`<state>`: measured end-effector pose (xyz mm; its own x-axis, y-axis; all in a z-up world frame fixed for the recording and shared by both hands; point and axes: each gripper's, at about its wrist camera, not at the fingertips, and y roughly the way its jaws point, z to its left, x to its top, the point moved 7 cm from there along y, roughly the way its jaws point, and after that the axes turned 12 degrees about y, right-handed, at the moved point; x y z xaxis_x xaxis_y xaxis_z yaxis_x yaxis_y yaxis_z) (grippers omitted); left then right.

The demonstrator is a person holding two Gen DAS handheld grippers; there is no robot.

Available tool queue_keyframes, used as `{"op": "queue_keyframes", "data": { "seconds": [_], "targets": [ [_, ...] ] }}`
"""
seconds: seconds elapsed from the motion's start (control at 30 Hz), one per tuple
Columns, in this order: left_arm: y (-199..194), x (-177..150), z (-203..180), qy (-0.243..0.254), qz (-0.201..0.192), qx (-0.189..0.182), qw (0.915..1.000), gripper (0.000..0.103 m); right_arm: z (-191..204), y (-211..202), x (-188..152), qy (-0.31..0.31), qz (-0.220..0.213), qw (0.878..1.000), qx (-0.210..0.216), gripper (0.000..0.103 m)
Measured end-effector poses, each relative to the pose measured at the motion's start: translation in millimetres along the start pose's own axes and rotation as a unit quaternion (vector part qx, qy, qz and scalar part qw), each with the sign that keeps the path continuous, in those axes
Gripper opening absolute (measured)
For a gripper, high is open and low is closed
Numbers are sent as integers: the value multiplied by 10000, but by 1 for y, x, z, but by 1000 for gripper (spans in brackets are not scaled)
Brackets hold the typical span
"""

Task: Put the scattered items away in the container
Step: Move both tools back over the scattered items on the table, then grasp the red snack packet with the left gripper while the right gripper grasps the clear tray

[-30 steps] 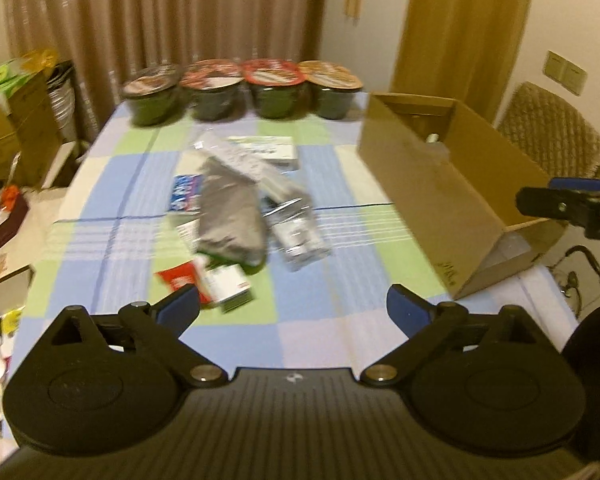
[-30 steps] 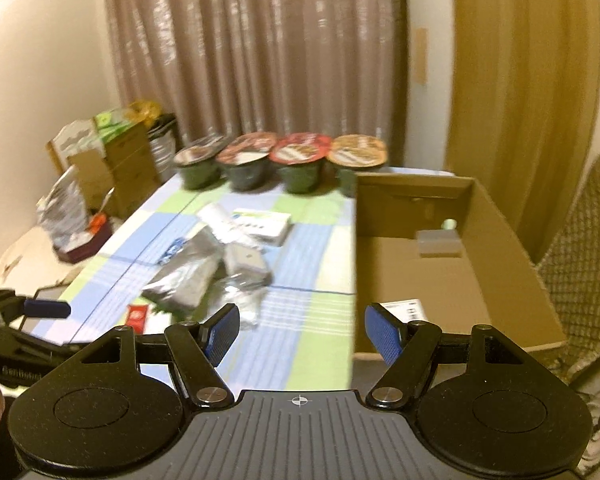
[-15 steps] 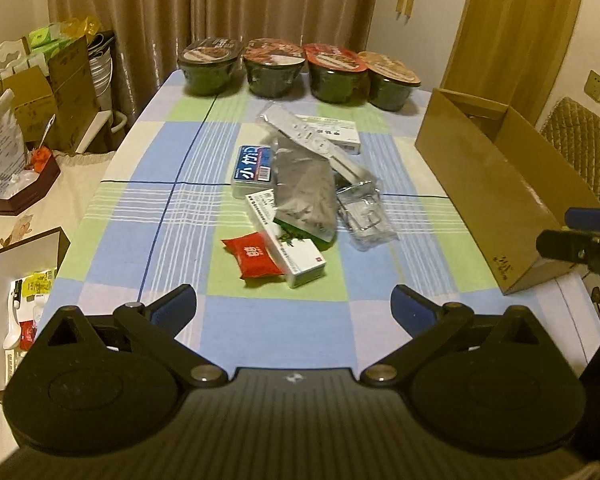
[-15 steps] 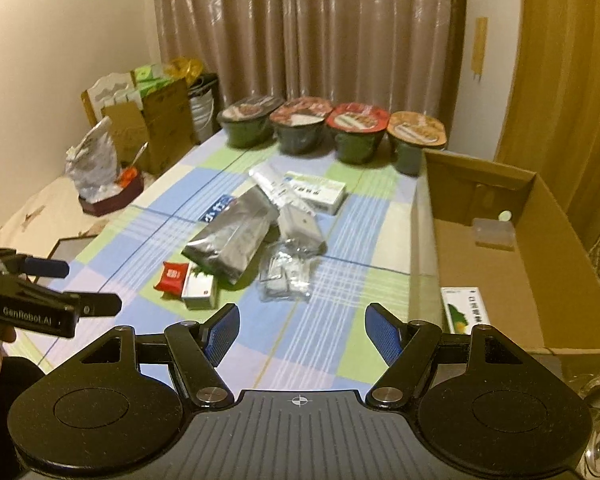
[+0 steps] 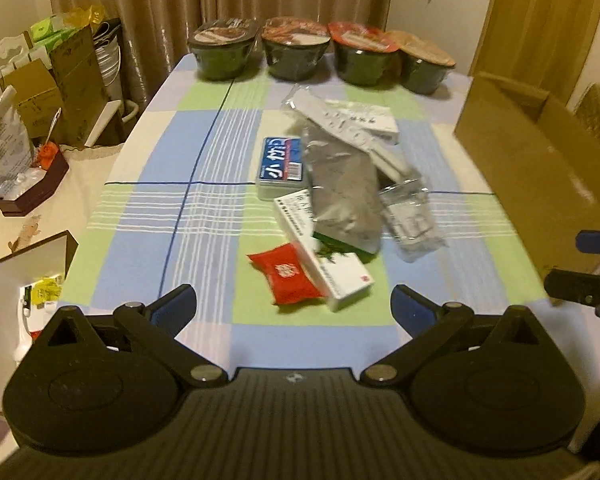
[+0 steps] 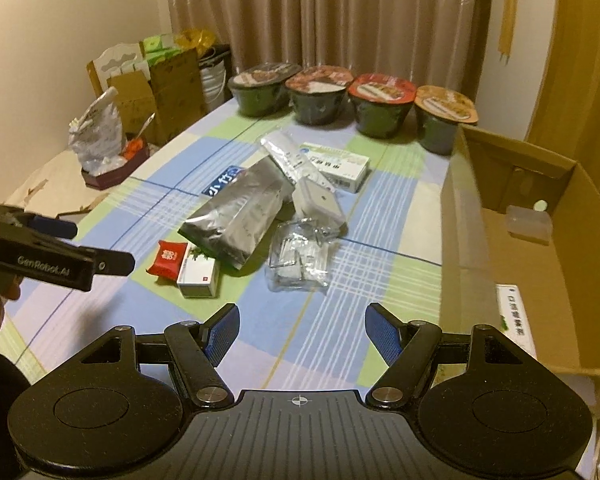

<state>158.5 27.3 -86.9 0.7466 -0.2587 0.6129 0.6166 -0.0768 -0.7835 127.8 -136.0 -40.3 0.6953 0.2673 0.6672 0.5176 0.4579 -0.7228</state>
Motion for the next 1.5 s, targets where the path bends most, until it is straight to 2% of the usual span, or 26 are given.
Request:
{"op": "queue_keyframes", "data": {
  "seconds": [0.23, 0.4, 0.6, 0.77, 0.93, 1.03, 1.13, 1.17, 1.2, 1.33, 1.5],
  "targets": [
    [39, 4, 8, 324, 258, 235, 9989, 101, 3, 45, 9, -241, 107, 9997, 22, 75],
    [68, -5, 14, 275, 475, 179, 9983, 98, -2, 76, 16, -277, 191, 9994, 31, 75],
    [86, -10, 17, 62, 396, 113, 9991, 92, -8, 105, 18, -136, 411, 9990, 94, 75],
    [100, -11, 15, 199, 448, 219, 9986, 87, -10, 118, 23, -36, 458, 9989, 117, 75],
    [108, -5, 19, 244, 325, 274, 9988, 76, -10, 131, 26, -23, 484, 9988, 103, 75],
    [112, -3, 17, 329, 287, 246, 9987, 65, -10, 136, 25, -66, 521, 9986, 59, 75],
    [110, -2, 12, 435, 217, 172, 9987, 43, -12, 141, 23, -32, 569, 9984, 18, 75],
    [109, -2, 10, 489, 210, 162, 9985, 32, -13, 142, 22, -8, 586, 9983, 9, 75],
    [108, -2, 7, 537, 216, 151, 9982, 27, -13, 144, 22, 15, 594, 9982, 0, 75],
    [103, -5, 2, 593, 250, 82, 9979, 27, -11, 146, 22, -48, 523, 9986, -3, 75],
    [103, -8, 6, 482, 222, 13, 9986, 27, 4, 145, 21, -534, 340, 9980, 42, 75]
  ]
}}
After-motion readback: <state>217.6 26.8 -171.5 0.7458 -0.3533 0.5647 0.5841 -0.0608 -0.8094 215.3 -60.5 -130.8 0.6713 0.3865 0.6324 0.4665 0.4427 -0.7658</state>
